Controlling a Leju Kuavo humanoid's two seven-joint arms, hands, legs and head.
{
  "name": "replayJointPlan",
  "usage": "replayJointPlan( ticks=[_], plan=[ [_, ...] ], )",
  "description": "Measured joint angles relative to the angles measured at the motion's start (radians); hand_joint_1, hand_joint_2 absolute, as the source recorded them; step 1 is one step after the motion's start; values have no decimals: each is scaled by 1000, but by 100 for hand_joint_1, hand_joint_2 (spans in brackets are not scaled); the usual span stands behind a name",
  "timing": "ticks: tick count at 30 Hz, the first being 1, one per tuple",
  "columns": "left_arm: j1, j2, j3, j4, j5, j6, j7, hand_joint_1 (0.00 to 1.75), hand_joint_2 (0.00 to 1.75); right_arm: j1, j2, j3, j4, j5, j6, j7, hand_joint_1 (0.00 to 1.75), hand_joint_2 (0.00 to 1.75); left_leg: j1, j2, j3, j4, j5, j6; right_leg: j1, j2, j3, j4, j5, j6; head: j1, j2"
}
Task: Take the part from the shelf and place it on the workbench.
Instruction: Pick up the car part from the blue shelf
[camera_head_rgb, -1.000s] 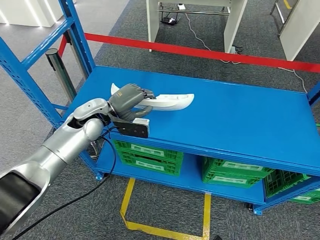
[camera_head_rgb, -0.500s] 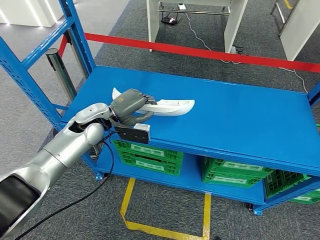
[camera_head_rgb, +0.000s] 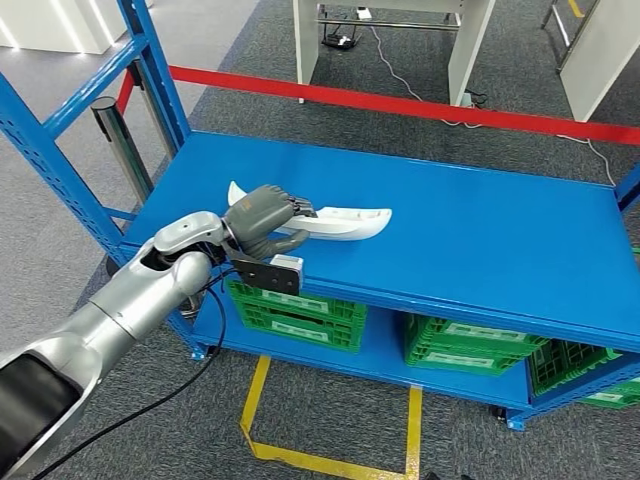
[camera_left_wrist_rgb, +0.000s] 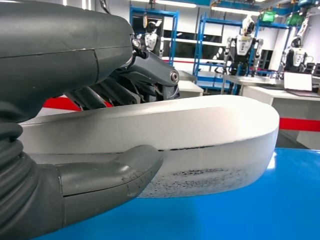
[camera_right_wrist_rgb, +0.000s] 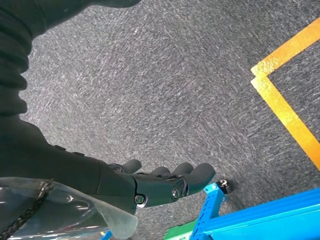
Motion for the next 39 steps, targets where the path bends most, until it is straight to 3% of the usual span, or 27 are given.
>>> replayJointPlan(
  ticks=[31,36,39],
  plan=[
    [24,17,-1,-8,9,13,-2,175,175,-1,0,-23,-3,10,0,11,0,175,-1,0,0,1,0,1,-1,0,0,-1,0,0,0,0],
    [24,17,-1,-8,10,12,-2,175,175,-1,1,-24,-3,12,0,12,0,175,-5,0,-1,3,-3,4,-5,0,0,-1,0,2,0,0],
    [24,17,0,-8,10,12,-2,175,175,-2,4,-24,-3,14,0,12,0,175,-9,0,-1,6,-5,10,-9,0,1,-2,1,9,0,0]
  ],
)
